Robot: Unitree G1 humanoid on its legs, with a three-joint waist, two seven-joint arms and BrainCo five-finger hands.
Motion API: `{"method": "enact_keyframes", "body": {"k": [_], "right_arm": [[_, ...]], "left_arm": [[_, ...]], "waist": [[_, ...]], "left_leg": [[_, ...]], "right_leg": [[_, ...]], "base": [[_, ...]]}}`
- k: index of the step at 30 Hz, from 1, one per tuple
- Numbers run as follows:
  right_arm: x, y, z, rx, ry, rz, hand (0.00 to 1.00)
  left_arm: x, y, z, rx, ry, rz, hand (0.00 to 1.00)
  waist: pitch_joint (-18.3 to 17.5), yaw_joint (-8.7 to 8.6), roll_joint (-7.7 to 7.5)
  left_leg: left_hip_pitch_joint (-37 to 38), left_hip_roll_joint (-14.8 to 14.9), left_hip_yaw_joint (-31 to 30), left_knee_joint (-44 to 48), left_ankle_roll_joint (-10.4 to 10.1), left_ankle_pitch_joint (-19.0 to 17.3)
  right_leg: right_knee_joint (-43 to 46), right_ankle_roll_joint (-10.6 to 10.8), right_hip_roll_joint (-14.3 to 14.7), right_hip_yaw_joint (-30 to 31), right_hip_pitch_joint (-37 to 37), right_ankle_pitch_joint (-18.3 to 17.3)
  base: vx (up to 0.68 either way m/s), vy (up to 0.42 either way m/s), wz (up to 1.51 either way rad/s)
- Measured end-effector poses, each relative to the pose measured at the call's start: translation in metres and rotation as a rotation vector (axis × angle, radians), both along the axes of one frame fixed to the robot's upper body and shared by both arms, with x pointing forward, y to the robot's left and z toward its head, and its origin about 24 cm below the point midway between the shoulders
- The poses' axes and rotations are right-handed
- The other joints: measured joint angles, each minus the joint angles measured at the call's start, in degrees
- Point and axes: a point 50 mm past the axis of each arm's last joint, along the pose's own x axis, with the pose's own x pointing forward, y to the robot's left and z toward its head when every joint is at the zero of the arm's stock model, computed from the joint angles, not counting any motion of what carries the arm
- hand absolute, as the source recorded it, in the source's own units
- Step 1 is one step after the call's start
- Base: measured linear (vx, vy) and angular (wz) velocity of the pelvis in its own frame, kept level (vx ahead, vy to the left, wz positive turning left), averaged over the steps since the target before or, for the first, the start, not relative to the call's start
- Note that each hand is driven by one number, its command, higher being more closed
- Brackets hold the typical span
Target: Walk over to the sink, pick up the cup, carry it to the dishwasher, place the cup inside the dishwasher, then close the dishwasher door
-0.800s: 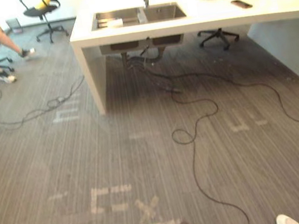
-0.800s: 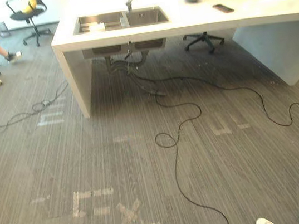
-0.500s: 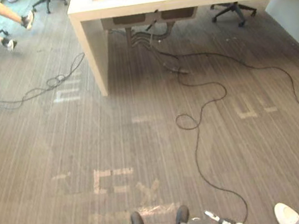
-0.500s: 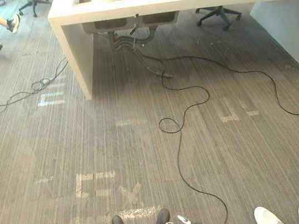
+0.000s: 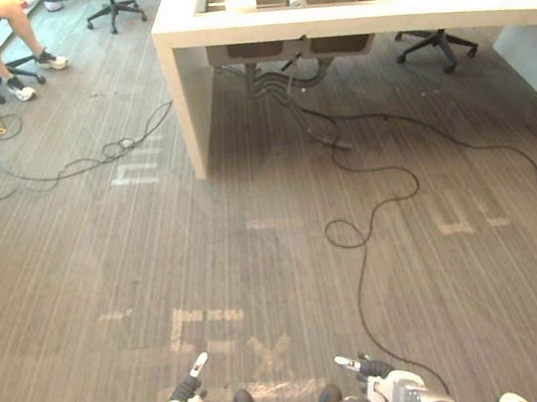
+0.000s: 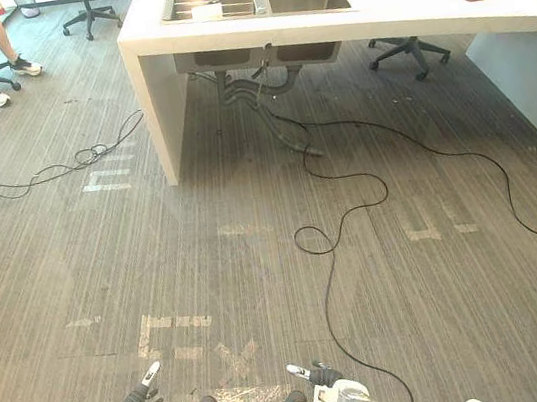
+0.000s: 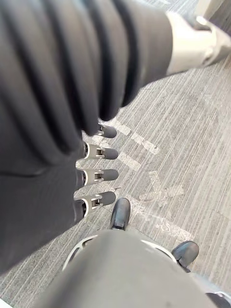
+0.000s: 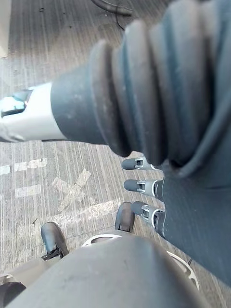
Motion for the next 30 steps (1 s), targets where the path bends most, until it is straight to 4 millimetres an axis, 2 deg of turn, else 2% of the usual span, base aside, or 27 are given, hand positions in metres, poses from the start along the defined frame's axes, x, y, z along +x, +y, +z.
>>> {"method": "enact_keyframes", "body": {"k": [5,9,14,16,21,23,25,26,27,28,29,30], "right_arm": [[0.000,0.001,0.000,-0.017,0.008,0.066,0.00],[-0.012,0.000,-0.005,-0.020,0.026,0.047,0.00],[-0.022,-0.005,-0.006,-0.018,0.007,-0.033,0.00],[-0.022,-0.005,-0.006,-0.039,-0.007,-0.012,0.00],[-0.022,-0.009,-0.005,-0.084,-0.016,-0.013,0.00],[-0.018,-0.010,-0.003,-0.101,-0.037,-0.019,0.00],[-0.016,-0.012,-0.002,-0.115,-0.059,-0.050,0.00],[-0.017,-0.013,-0.002,-0.114,-0.059,-0.068,0.00],[-0.017,-0.014,-0.001,-0.107,-0.063,-0.118,0.00],[-0.015,-0.018,0.001,-0.112,-0.080,-0.168,0.00],[-0.012,-0.020,0.002,-0.112,-0.092,-0.186,0.00],[-0.008,-0.027,0.005,-0.120,-0.108,-0.208,0.00]], "left_arm": [[-0.009,-0.001,-0.003,0.028,0.029,-0.052,0.00],[-0.009,-0.002,-0.004,0.004,0.022,-0.106,0.00],[-0.013,-0.002,-0.006,-0.049,0.033,-0.059,0.00],[-0.016,-0.002,-0.007,-0.078,0.039,-0.036,0.00],[-0.019,-0.003,-0.008,-0.093,0.046,-0.022,0.00],[-0.019,-0.003,-0.008,-0.103,0.051,-0.025,0.00],[-0.018,-0.001,-0.007,-0.102,0.053,-0.044,0.00],[-0.018,-0.001,-0.007,-0.100,0.051,-0.048,0.00],[-0.016,0.001,-0.005,-0.094,0.042,-0.056,0.00],[-0.016,0.000,-0.005,-0.087,0.035,-0.060,0.00],[-0.017,0.001,-0.005,-0.083,0.032,-0.058,0.00],[-0.016,0.002,-0.005,-0.068,0.024,-0.036,0.00]], "waist": [[0.09,0.16,-0.20],[-0.38,0.49,-0.76],[-0.33,0.40,-0.84],[-0.32,-0.12,-0.77],[-0.45,-0.72,-0.32],[-0.46,-0.73,0.05],[-0.44,-0.90,-0.31],[-0.48,-0.90,-0.58],[-0.53,-1.23,-1.02],[-0.38,-1.28,-0.83],[-0.32,-1.42,-0.83],[0.29,-1.58,-0.93]], "left_leg": [[0.73,-0.29,-0.03,-0.01,0.35,-0.23],[0.93,-0.56,0.02,-0.01,0.77,-0.51],[2.91,-0.81,1.65,-0.02,0.97,-0.85],[3.66,-0.79,2.53,-0.04,0.58,-1.56],[3.83,-0.90,4.10,-0.06,1.12,-2.34],[3.62,-0.97,4.06,-0.05,1.78,-2.97],[3.45,-1.83,4.09,-0.04,2.39,-3.54],[3.41,-2.22,4.07,-0.04,2.49,-3.75],[3.32,-2.80,3.90,-0.03,2.86,-4.12],[3.22,-3.16,3.72,-0.01,3.00,-4.29],[3.33,-3.37,3.67,0.02,2.87,-4.09],[4.84,-3.64,3.05,0.41,4.08,-3.87]], "right_leg": [[-1.33,-0.46,0.10,0.29,1.54,0.47],[-1.63,-0.31,0.02,0.72,1.84,0.72],[-2.01,0.04,-0.01,2.43,3.11,1.55],[-2.04,0.11,-0.02,3.47,3.39,1.50],[-1.77,0.43,-0.41,3.59,3.02,0.95],[2.41,0.84,-1.58,2.66,1.25,-1.27],[11.44,2.41,-5.78,-1.54,-1.83,-5.63],[13.83,3.03,-6.98,-2.20,-2.53,-6.50],[19.63,3.31,-9.60,-3.18,-4.33,-7.41],[28.10,1.72,-12.62,-3.62,-8.02,-7.38],[32.61,0.25,-14.23,-3.56,-9.97,-7.10],[41.05,-0.49,-16.91,-2.27,-13.80,-6.81]], "base": [[-0.04,0.045,-0.01],[-0.01,0.049,-0.03],[0.05,0.043,-0.16],[0.00,0.049,-0.29],[0.02,0.044,-0.11],[0.05,0.071,0.09],[0.10,0.108,0.27],[0.14,0.060,0.35],[0.17,0.039,0.27],[0.18,0.044,0.22],[0.23,0.056,0.07],[0.22,0.039,0.05]]}}
